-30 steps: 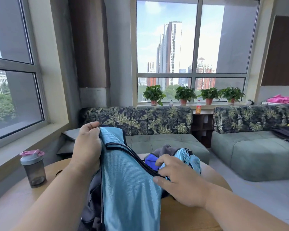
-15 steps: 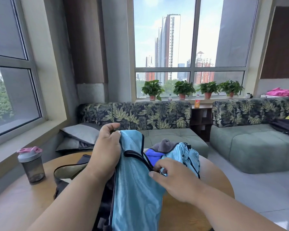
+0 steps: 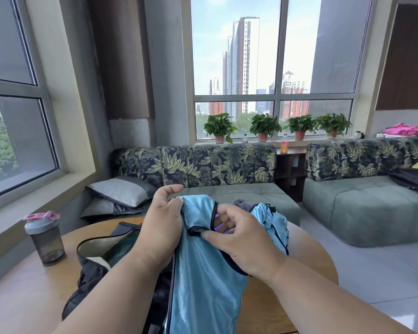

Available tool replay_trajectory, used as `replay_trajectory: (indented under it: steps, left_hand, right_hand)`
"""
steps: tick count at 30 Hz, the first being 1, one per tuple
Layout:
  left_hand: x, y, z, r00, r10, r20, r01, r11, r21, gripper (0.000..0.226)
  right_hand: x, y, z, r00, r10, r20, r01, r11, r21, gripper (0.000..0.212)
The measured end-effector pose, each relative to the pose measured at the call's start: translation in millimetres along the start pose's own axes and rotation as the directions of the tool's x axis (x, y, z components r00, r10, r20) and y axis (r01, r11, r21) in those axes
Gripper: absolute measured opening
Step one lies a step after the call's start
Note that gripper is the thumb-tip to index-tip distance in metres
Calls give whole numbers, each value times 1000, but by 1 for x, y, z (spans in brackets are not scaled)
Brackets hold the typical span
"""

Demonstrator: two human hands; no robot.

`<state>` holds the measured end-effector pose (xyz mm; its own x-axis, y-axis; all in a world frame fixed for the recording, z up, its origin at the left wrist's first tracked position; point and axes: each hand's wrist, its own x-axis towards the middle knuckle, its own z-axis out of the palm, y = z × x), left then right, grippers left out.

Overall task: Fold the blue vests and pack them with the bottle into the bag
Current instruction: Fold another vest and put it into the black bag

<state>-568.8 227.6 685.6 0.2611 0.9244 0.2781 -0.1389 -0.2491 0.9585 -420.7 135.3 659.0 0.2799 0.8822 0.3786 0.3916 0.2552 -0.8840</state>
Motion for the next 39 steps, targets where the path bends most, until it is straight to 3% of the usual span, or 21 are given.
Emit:
replay_trajectory:
  steps: [7,14,26,31,33,39]
  left_hand:
    - [-3,0,-2,1000,0,10,0,1000,2,27]
    - [-9,3,-8,999,29,25,-28,999,-24,30]
    - [-19,-1,-14,997,52,62,-54,998,31,26]
    - [-33,-23,-10,981,-66,184,110,965,-239,44]
    - [-38,-36,-7,969,-62,239,127,955,-267,50]
    - [-48,-42,-9,914,-264,309,366,865,-343,23]
  right_hand:
    - [3,-1,9,996,-46,-74,50,997,52,4]
    - [11,-6,11,988,149,-48,-125,935,332,22]
    - [16,-12,4,979,204,13,-178,820,544,22]
    - [15,-10,5,976,217,-26,-169,824,540,17]
    - [15,-8,5,977,208,-43,-157,842,516,17]
    - [17,-3,2,979,196,-48,-152,872,466,14]
